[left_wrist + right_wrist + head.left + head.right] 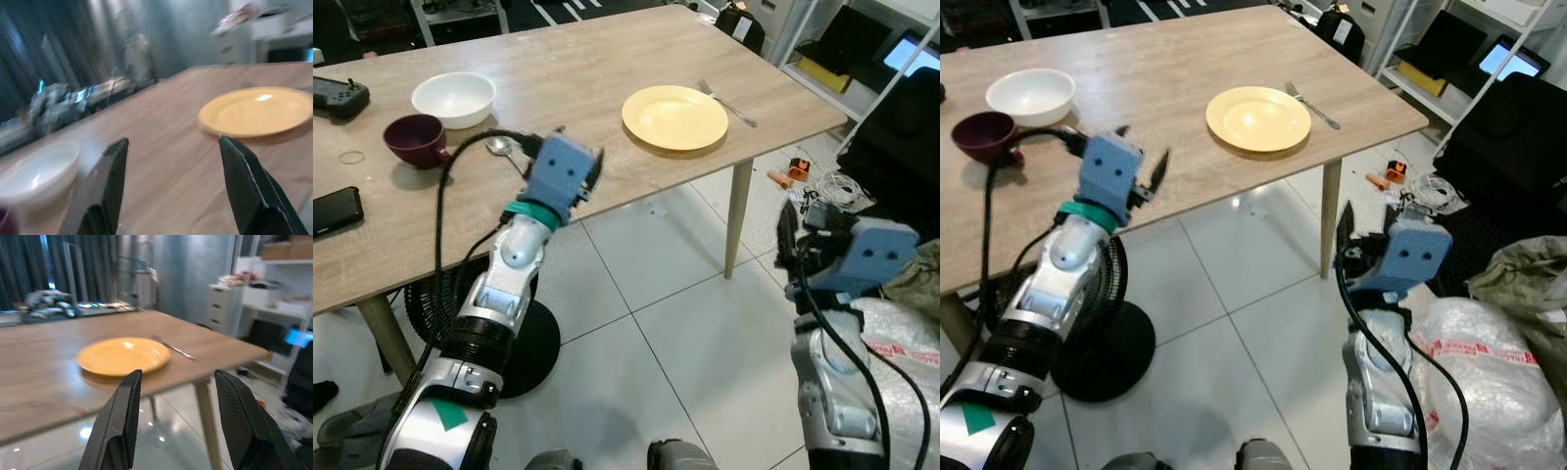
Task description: Setting the table
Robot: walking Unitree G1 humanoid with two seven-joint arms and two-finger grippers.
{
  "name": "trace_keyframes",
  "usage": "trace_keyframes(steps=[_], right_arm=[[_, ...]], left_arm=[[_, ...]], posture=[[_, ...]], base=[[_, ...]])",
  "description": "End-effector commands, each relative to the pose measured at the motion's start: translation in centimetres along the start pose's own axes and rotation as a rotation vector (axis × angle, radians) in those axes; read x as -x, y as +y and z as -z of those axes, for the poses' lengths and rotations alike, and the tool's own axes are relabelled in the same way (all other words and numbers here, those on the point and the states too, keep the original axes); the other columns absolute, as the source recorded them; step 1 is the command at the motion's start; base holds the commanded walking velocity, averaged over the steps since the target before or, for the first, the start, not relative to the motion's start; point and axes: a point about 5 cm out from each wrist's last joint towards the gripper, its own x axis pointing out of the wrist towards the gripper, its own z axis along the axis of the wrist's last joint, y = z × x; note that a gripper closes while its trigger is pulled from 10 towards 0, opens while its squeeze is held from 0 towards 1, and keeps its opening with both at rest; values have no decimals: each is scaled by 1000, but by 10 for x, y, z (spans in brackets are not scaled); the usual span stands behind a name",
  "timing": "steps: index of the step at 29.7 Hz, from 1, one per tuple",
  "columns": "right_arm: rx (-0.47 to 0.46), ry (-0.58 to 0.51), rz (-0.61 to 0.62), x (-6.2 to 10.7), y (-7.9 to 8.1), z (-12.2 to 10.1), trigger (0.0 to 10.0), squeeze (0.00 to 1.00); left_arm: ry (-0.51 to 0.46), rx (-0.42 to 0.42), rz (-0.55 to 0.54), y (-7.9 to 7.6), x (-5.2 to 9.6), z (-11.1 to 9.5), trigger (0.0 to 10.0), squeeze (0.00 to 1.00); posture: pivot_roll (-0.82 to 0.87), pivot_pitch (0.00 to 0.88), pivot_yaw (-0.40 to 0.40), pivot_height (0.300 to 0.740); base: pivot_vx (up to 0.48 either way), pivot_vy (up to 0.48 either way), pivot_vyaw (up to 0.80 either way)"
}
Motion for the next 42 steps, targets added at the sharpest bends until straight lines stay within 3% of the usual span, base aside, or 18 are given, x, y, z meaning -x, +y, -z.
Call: trace_keyframes(steps=[1, 11, 28, 42], right_arm=[[-19, -16, -83, -3, 15, -8, 10000, 0], [-73, -19, -176, -4, 34, -14, 10000, 0], [-64, 28, -151, -1, 28, -16, 10000, 0], [-47, 48, -122, 2, 20, -15, 10000, 0]], left_arm=[[44, 51, -84, 13, -5, 1, 10000, 0], [32, 9, -187, 25, -4, -1, 10000, 0], [42, 12, -168, 18, -9, -8, 10000, 0], [56, 8, -75, 2, -7, -7, 10000, 0]], posture=[[42, 0, 27, 740], [45, 0, 20, 740], [35, 0, 35, 740], [29, 0, 42, 740]], base=[[0, 0, 0], [173, 0, 0], [480, 0, 0], [40, 0, 0]])
